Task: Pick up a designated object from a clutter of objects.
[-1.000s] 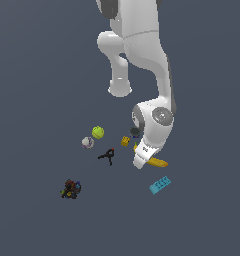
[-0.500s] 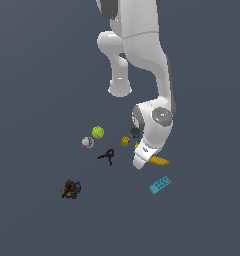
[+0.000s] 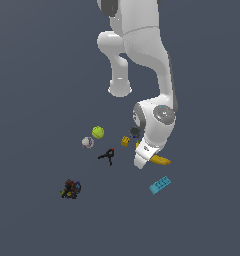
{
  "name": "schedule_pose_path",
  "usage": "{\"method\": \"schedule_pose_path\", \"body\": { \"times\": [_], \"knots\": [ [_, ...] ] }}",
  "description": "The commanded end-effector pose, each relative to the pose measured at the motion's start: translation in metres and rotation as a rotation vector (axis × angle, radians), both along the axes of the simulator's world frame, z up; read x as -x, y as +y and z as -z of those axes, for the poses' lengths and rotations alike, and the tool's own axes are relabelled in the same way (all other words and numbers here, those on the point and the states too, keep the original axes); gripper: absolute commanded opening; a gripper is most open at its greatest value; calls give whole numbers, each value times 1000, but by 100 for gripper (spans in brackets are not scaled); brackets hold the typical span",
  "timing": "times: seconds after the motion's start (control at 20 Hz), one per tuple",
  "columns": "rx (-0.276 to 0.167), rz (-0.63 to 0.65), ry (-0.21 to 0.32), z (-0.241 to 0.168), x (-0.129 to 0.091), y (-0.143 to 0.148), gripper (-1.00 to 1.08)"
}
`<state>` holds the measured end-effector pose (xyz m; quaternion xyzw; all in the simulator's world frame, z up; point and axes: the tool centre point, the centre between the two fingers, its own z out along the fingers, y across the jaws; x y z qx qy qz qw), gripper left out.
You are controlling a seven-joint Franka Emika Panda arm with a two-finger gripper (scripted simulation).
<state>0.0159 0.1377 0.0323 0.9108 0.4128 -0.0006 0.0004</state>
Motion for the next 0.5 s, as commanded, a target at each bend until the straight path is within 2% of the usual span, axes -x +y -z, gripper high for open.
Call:
{"method": "schedule_pose_path", "body": {
  "times": [0.0, 0.45],
  "knots": [
    [-1, -1, -3, -12, -3, 3, -100],
    [-1, -2, -2, -82, -16, 17, -100]
  ]
}}
